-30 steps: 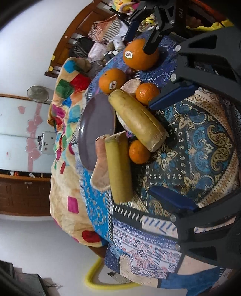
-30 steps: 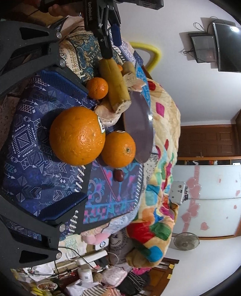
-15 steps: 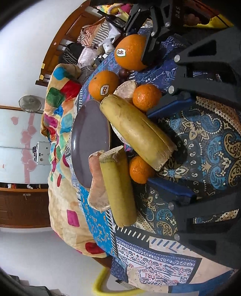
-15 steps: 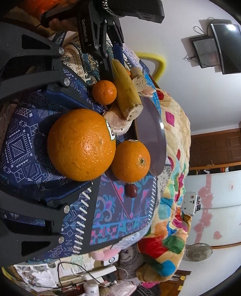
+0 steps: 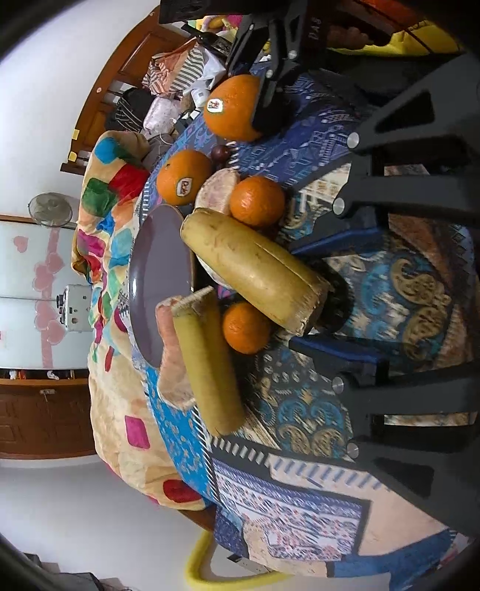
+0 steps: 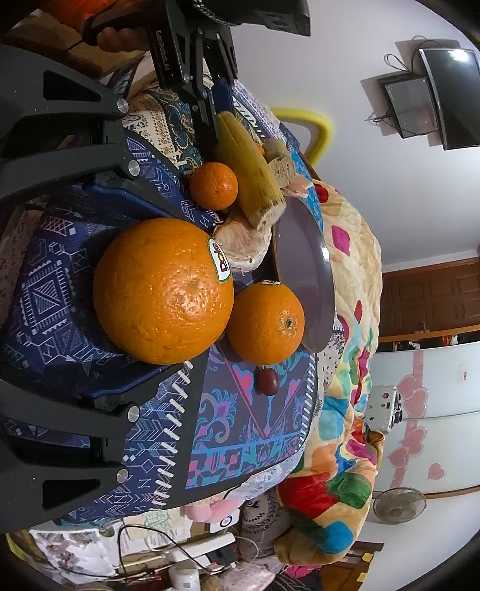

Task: Organize fruits
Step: 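Move the left tool to a yellow cylinder while the right tool approaches a large orange, then lift the yellow cylinder with the left tool while the right tool lifts the large orange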

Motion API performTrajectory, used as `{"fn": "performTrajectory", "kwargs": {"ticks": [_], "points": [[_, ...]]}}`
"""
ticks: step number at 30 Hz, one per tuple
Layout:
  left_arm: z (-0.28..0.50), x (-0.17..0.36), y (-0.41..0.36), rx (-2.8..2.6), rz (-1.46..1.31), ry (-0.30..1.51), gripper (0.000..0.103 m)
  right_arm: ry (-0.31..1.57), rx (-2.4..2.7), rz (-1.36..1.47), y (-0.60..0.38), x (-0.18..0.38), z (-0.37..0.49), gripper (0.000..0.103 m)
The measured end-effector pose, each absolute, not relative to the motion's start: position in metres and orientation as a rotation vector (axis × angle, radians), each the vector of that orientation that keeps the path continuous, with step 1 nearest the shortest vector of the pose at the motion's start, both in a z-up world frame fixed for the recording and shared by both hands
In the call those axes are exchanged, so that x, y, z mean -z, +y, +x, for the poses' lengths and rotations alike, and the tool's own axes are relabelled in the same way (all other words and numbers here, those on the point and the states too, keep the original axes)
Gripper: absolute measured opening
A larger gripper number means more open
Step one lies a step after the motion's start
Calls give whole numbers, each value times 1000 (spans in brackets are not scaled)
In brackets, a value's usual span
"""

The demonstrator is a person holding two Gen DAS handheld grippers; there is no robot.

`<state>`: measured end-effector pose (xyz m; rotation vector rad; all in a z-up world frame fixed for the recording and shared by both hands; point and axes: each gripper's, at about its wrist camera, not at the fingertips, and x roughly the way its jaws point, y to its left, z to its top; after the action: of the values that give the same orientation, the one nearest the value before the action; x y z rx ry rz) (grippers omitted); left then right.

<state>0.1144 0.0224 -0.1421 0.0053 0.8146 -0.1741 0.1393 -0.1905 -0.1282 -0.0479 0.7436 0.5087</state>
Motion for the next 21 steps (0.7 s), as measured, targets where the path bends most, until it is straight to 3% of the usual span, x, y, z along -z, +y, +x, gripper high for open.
{"fn": "performTrajectory", "kwargs": {"ticks": [12, 21], "points": [[89, 135, 27, 129, 35, 897, 41, 766, -518, -46, -201, 126, 134, 67], [113, 126, 18, 167, 72, 902, 49, 767, -516, -48, -206, 124, 136, 67]]}}
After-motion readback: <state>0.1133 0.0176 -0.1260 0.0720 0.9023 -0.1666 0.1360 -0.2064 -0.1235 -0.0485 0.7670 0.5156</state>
